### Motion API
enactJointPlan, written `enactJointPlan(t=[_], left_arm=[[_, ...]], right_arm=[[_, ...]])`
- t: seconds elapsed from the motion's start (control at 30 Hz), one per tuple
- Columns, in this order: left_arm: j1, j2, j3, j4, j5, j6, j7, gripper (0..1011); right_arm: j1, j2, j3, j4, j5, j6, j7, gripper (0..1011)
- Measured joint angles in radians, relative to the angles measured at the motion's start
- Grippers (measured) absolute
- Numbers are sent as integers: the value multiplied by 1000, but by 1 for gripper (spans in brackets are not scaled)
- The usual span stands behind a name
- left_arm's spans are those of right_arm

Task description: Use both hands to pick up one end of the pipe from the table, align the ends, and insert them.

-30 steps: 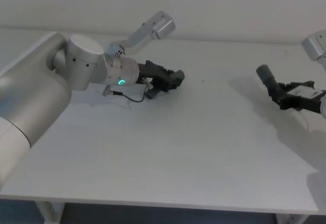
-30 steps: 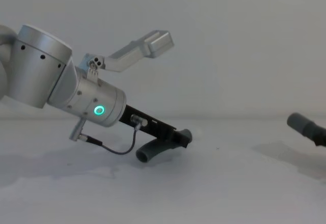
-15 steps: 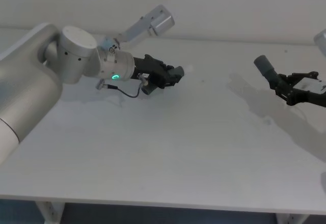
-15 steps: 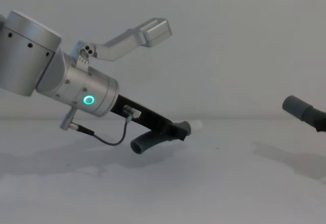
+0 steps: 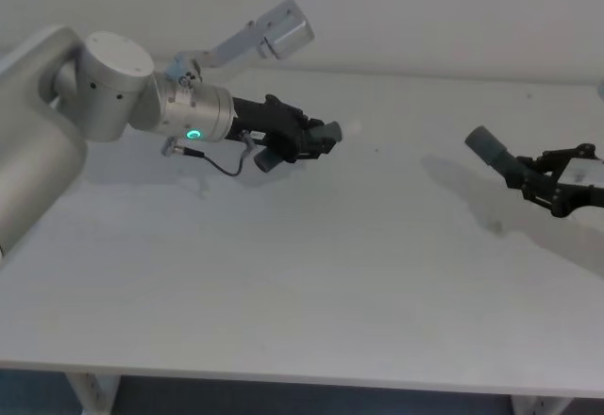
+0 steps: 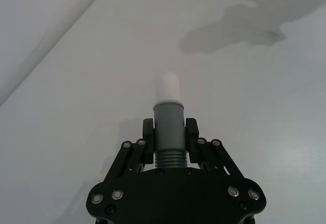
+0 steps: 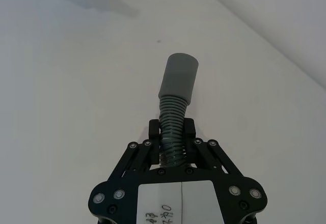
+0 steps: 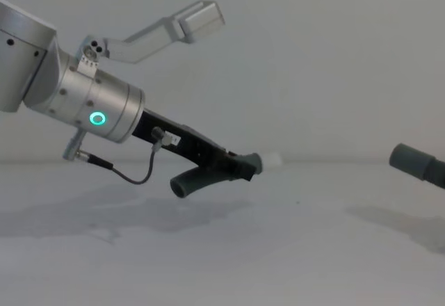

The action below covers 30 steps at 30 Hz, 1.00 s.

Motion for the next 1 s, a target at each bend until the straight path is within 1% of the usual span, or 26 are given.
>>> enactJointPlan(t=[0.23,0.27,0.43,0.5,0.53,0.63,0.67,0.73,0.87,1.0], left_arm=[[-17,14,9,-5,-22,-48,-80,354],[-21,16,11,-5,-26,-58,-98,354],[-37,20,24,-1,-39,-90,-155,354],[-45,22,31,3,-44,-104,-186,354],[-45,22,31,3,-44,-104,-186,354],[-56,22,41,8,-49,-119,-219,354],[-63,22,47,12,-53,-128,-242,354],[-65,22,49,13,-54,-131,-248,354],[-77,19,62,24,-63,-145,-285,354],[-81,17,68,30,-69,-153,-301,354]], right_arm=[[35,34,-34,36,10,-51,123,260],[42,40,-40,42,13,-64,152,260],[57,54,-56,52,20,-88,209,260],[66,63,-65,52,29,-103,249,260],[66,63,-65,52,29,-103,249,260],[71,73,-70,47,41,-116,282,260],[72,76,-71,44,44,-118,288,260],[73,79,-72,39,48,-122,298,260],[74,89,-73,23,62,-132,321,260],[74,101,-72,0,77,-141,341,260]])
